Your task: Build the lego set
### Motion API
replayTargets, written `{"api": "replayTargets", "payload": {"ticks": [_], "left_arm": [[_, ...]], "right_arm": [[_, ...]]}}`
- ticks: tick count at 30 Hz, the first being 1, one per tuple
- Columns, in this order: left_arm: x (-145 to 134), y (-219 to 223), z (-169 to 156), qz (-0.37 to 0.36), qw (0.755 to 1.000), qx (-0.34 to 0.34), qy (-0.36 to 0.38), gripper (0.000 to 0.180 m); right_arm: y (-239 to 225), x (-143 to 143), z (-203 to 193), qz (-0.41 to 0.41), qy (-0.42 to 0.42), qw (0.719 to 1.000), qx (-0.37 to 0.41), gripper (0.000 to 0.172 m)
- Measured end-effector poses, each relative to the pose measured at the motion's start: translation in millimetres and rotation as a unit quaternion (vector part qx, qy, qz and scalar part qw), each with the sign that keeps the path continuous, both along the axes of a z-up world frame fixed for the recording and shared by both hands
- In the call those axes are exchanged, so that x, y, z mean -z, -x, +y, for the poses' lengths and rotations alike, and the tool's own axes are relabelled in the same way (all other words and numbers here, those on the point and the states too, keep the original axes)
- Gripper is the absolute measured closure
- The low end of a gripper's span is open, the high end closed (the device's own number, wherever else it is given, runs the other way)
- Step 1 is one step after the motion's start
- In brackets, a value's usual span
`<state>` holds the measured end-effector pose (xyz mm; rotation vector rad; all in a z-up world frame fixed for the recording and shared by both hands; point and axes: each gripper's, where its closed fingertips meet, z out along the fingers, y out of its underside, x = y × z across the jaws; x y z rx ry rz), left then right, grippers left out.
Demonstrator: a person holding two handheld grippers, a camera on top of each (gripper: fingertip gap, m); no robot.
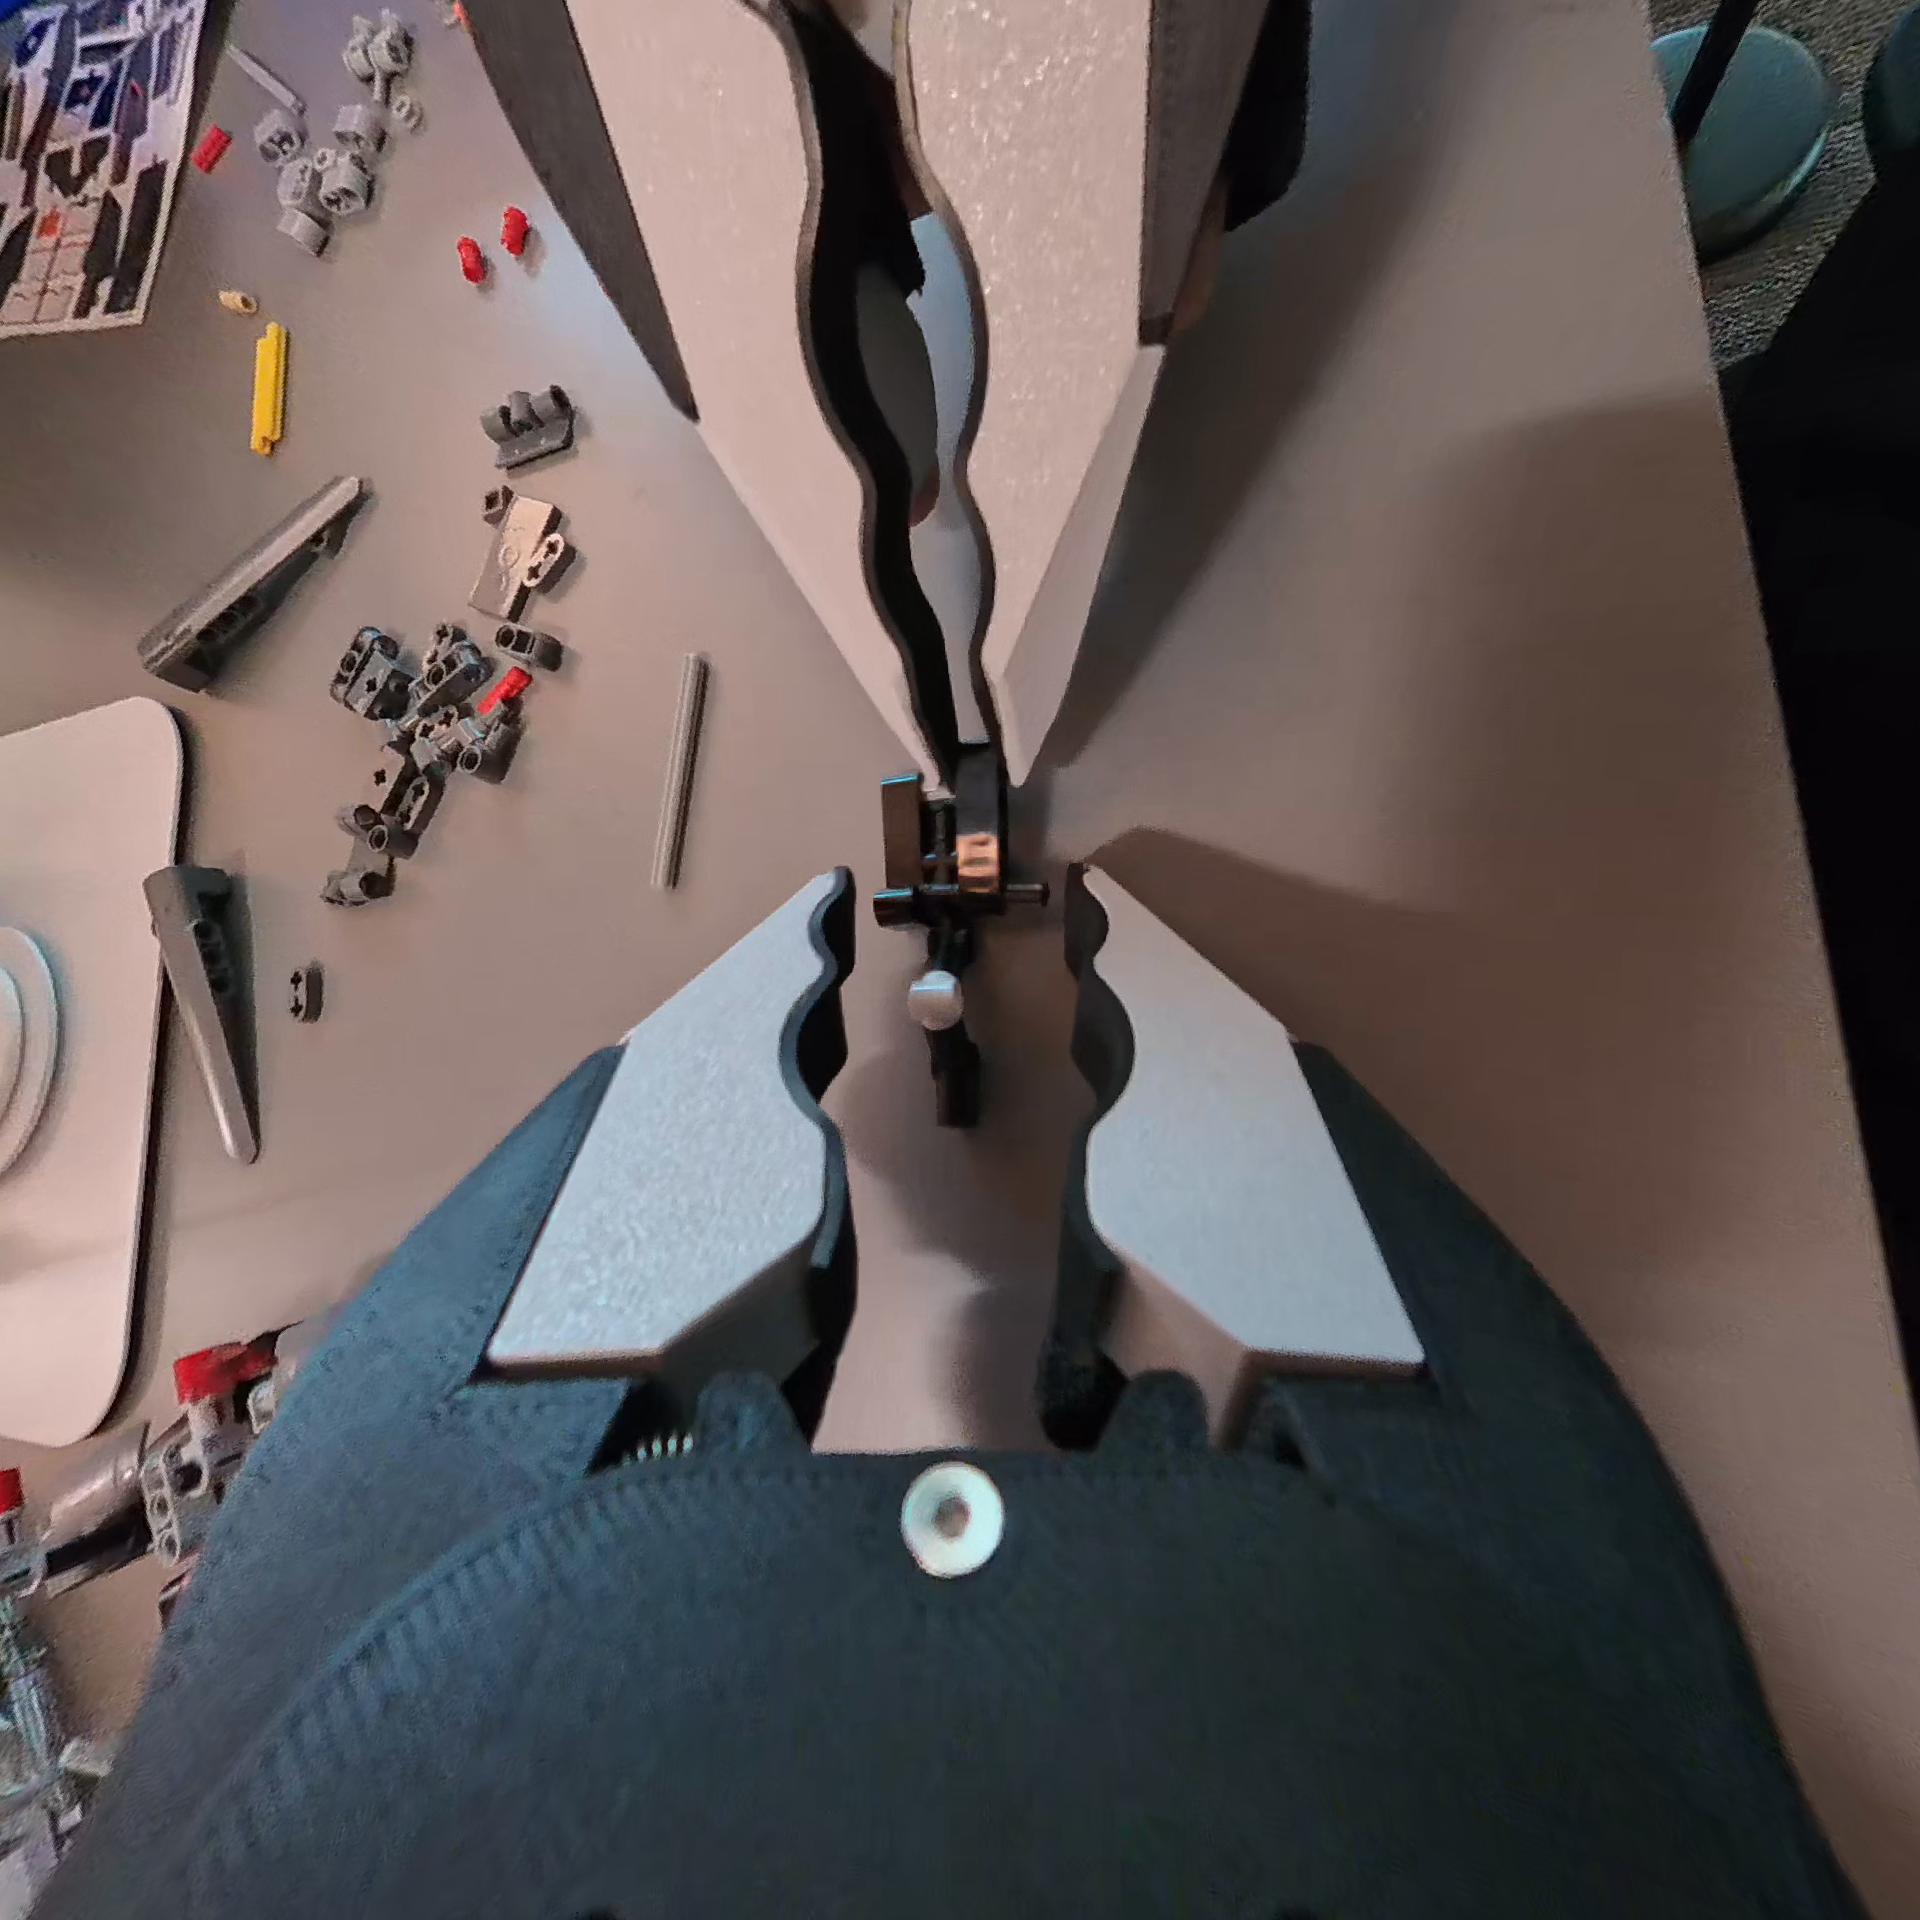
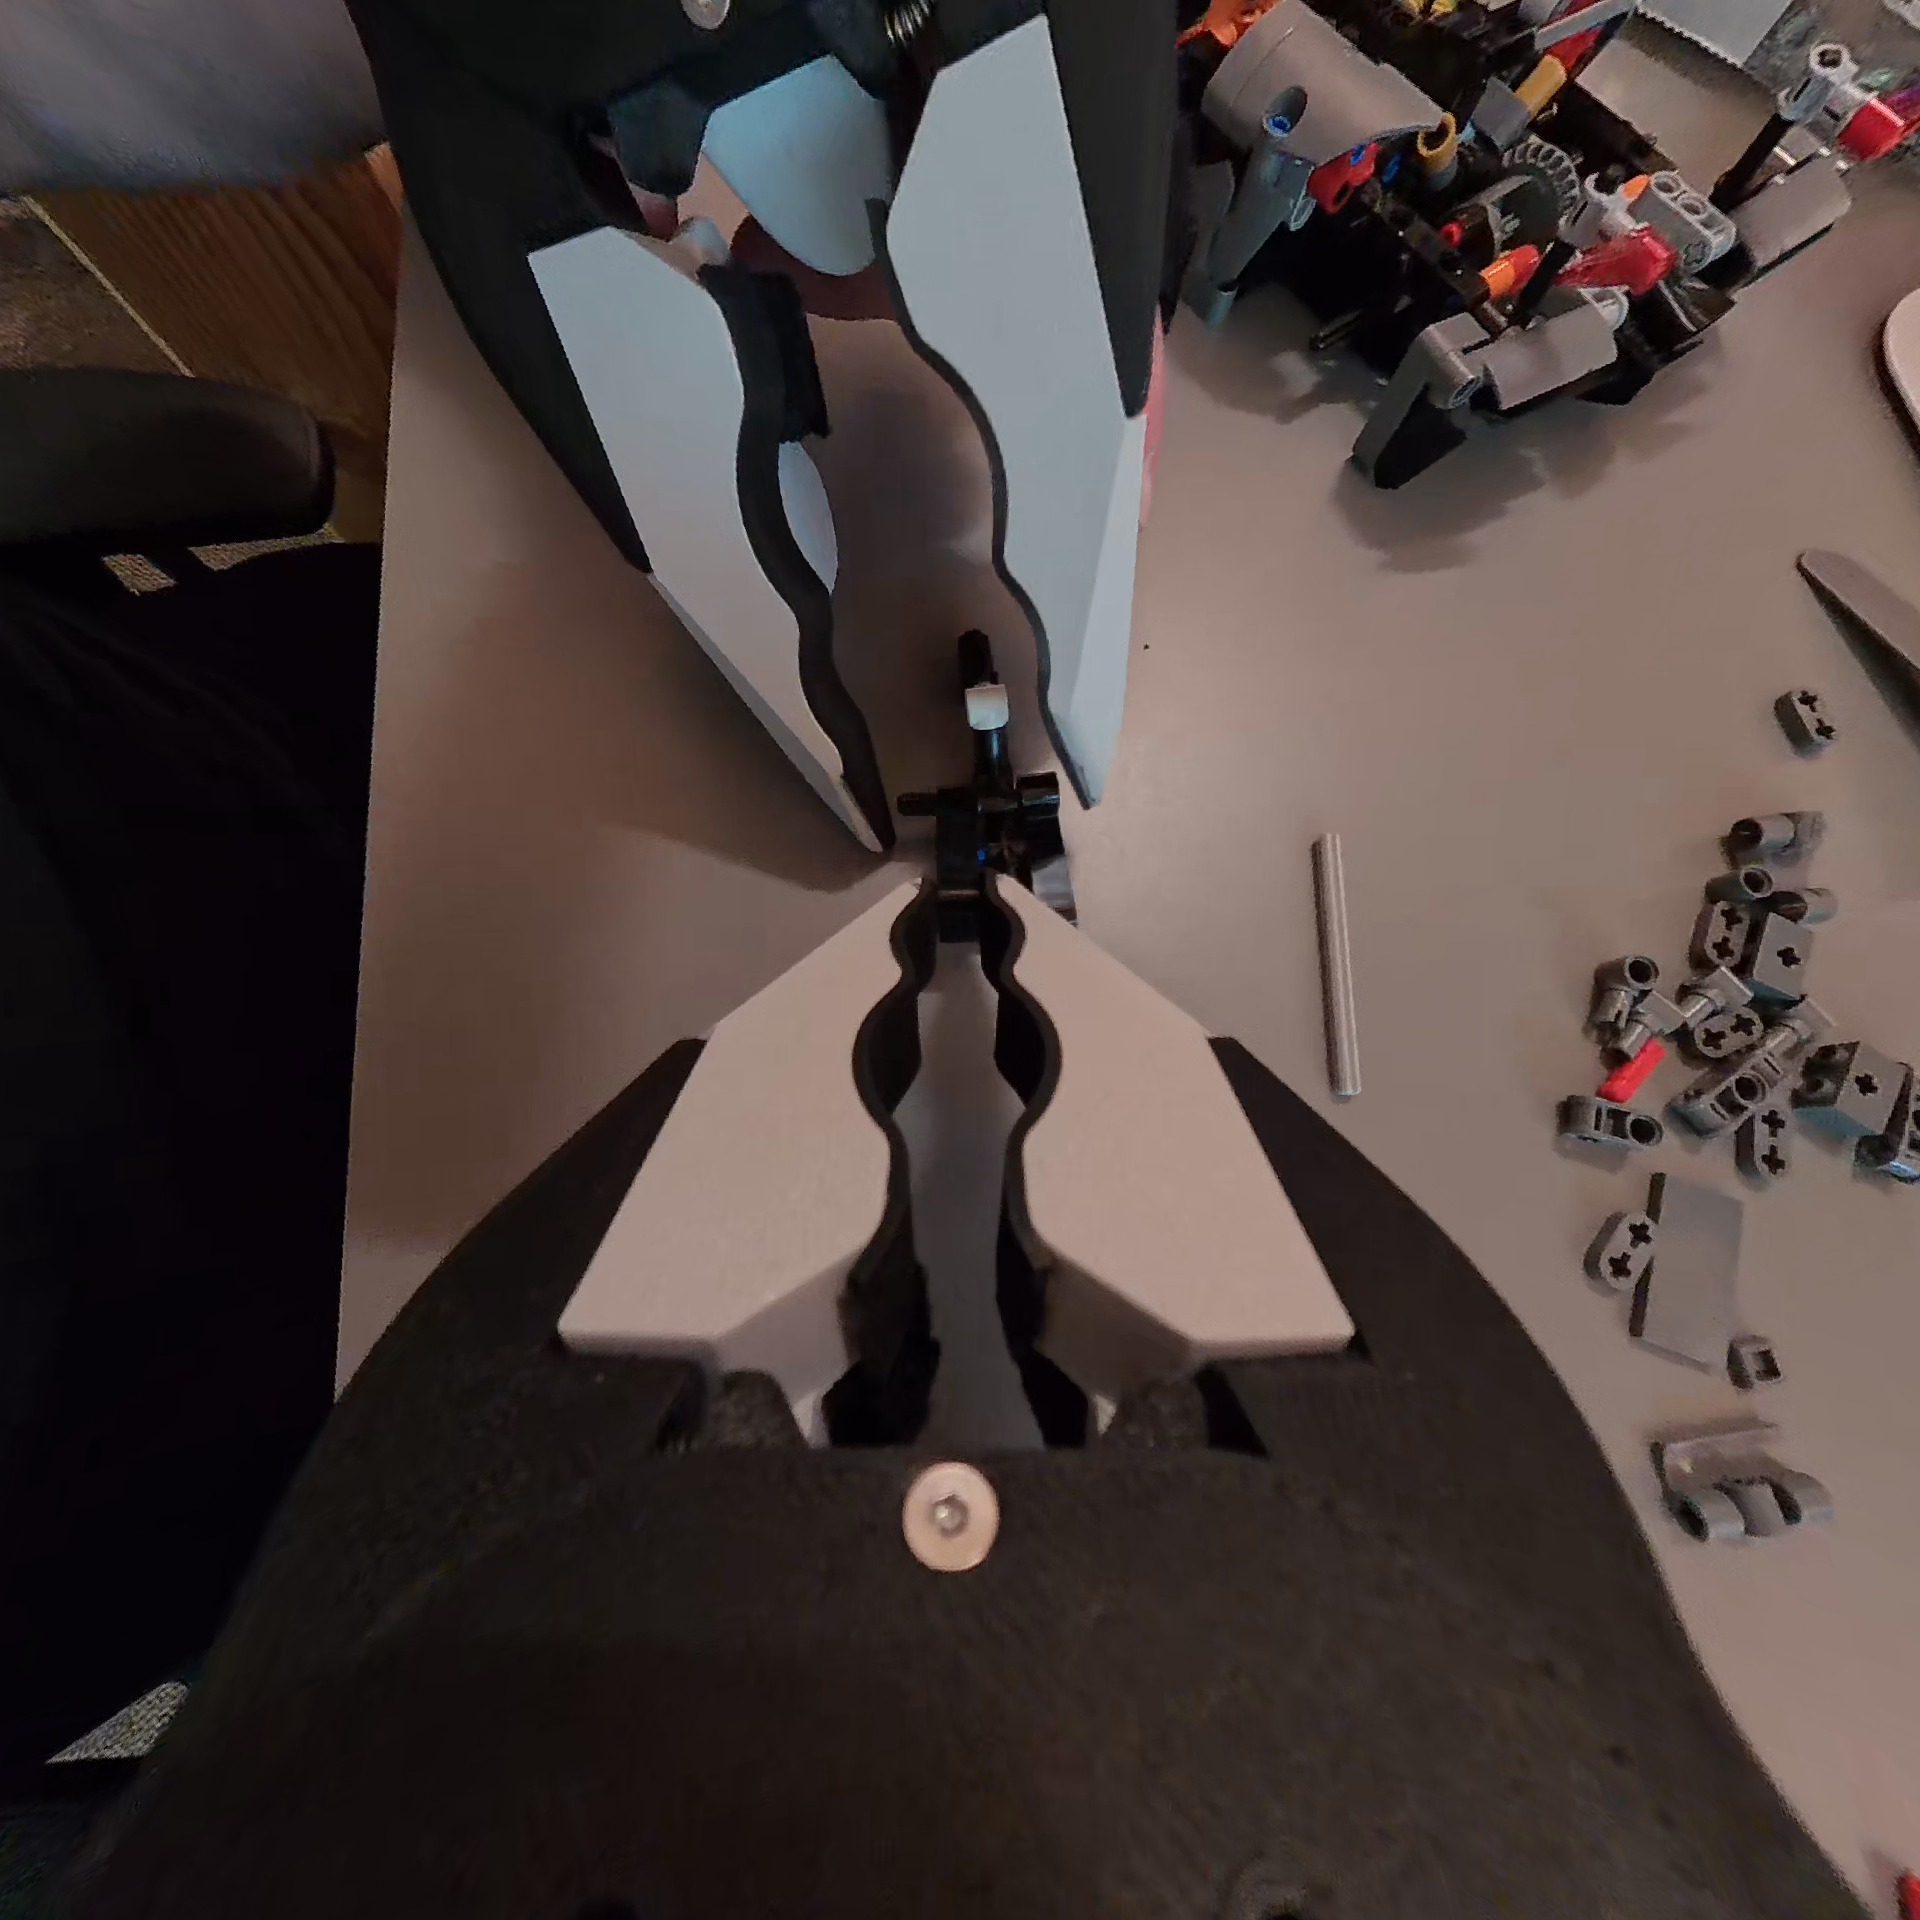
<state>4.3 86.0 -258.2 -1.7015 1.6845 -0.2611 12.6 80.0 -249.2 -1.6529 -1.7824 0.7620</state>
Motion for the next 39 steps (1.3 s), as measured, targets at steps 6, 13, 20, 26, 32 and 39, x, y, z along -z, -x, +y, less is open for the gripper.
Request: {"api": "replayTargets", "payload": {"ticks": [6, 13, 20, 26, 32, 39], "left_arm": [[1.2, 0.4, 2.0, -0.004, 1.0, -0.007, 0.006, 0.149], [1.6, 0.5, 3.1, -0.013, 1.0, -0.012, 0.01, 0.15], [1.5, -0.3, 3.4, -0.021, 1.0, -0.009, 0.007, 0.151], [1.5, -0.7, 3.7, -0.024, 1.0, -0.007, 0.003, 0.151], [1.6, -1.9, 4.5, -0.027, 1.0, -0.009, 0.002, 0.151], [1.5, -2.3, 4.5, -0.032, 0.999, -0.014, 0.002, 0.151]], "right_arm": [[1.7, 0.5, 2.0, -0.005, 0.001, 1.0, -0.001, 0.167], [1.9, 0.2, 3.7, -0.016, 0.01, 1.0, -0.002, 0.167], [1.7, 0.4, 4.7, -0.027, 0.025, 0.999, -0.002, 0.167], [1.0, 0.8, 5.1, -0.03, 0.035, 0.999, 0.001, 0.167], [-0.1, 1.2, 6.0, -0.032, 0.051, 0.998, 0.007, 0.167], [-0.5, 1.2, 6.2, -0.04, 0.052, 0.998, 0.013, 0.167]]}}
